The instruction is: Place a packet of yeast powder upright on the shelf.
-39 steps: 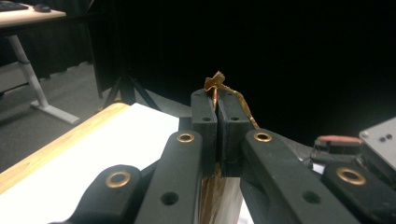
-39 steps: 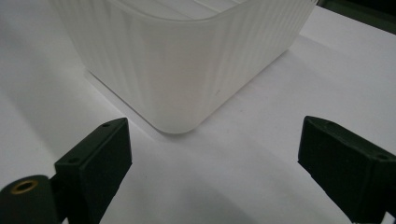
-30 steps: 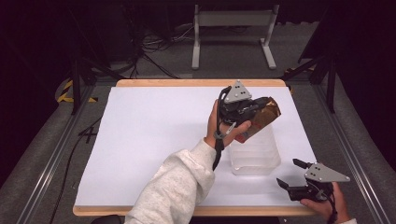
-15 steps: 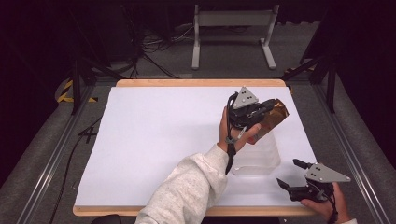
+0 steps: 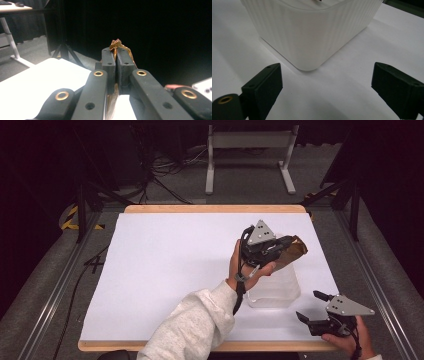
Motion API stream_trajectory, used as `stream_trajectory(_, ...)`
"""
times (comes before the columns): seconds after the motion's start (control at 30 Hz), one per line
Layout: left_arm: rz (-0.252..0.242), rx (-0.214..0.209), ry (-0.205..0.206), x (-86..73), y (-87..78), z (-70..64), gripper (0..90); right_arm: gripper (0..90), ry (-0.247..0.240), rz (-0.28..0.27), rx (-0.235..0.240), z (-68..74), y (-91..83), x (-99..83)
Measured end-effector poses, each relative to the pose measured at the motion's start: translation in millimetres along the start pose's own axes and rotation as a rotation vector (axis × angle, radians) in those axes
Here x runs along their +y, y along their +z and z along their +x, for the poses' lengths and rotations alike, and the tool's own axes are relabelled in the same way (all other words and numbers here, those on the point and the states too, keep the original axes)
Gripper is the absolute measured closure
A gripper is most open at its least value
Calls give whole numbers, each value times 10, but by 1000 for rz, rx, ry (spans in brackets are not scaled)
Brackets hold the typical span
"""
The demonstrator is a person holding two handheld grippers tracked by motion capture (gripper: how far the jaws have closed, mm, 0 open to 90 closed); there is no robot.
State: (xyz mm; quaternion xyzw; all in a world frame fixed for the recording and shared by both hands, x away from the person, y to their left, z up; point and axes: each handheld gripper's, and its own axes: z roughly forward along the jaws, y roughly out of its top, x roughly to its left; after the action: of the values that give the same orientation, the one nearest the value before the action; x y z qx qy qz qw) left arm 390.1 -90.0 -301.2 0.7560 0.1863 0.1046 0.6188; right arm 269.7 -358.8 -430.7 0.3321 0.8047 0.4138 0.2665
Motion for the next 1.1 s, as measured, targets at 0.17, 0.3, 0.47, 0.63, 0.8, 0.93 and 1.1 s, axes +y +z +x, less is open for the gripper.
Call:
stream_trajectory(0.17,58,6,41,49,-168,88,845,106,-1,-2,-2,-1,-2,8)
stream_trajectory(0.3,114,-17,76,97,-246,141,839,106,-4,4,-4,1,-1,0)
stream_trajectory(0.47,201,-50,160,180,-295,128,854,106,-4,11,1,4,13,2)
stream_trajectory(0.63,150,-35,143,163,-233,72,875,108,-2,11,5,1,14,-2)
stream_trajectory(0.8,64,-28,36,131,-138,131,880,108,1,11,10,4,11,-6)
stream_trajectory(0.93,46,-4,14,79,-42,113,880,108,1,9,10,3,9,-6)
stream_trajectory(1.1,38,-5,-61,-64,16,162,878,108,0,11,9,9,6,-7)
